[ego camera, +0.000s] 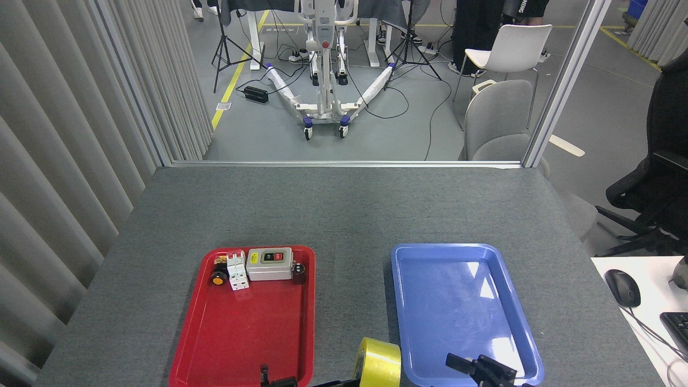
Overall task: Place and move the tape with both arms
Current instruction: 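Bring the right gripper to the held tape and grasp it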
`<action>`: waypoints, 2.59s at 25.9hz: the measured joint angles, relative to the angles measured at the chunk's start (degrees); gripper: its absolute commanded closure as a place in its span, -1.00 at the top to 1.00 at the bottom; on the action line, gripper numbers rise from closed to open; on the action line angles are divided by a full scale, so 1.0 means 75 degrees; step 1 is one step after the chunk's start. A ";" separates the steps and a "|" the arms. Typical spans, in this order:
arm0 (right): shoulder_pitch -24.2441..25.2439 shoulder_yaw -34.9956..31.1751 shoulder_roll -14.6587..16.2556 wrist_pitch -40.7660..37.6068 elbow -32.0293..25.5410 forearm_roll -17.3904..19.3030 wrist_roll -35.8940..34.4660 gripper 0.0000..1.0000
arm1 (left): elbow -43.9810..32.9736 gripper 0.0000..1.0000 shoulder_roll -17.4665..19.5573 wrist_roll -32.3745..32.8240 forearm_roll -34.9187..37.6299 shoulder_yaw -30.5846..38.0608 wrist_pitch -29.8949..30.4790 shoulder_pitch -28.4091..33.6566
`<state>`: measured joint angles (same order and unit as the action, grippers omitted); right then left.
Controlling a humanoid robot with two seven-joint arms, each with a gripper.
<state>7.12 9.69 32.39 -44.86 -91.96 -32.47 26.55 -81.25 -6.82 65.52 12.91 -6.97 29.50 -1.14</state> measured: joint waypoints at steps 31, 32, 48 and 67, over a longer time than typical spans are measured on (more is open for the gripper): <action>-0.1759 0.0872 -0.1340 -0.0029 0.0721 0.0116 0.1346 1.00 | 0.0002 -1.00 0.0016 0.0229 -0.0058 0.0555 0.0279 0.0034; -0.1751 0.0872 -0.1274 -0.0028 0.0710 0.0126 0.1330 1.00 | 0.0007 -1.00 0.0018 0.0229 -0.0058 0.0579 0.0282 0.0034; -0.1867 0.1033 -0.1796 -0.0017 0.0886 -0.0245 0.1268 0.44 | 0.0027 -1.00 0.0018 0.0252 -0.0058 0.0771 0.0299 0.0046; -0.1973 0.1185 -0.1882 -0.0036 0.1104 -0.0350 0.1325 -0.42 | 0.0015 -1.00 0.0026 0.0519 -0.0058 0.1005 0.0485 0.0078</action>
<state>-7.68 18.57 18.27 -45.14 -83.68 -35.09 36.49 -81.14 -6.62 69.41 12.48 0.57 33.13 -0.56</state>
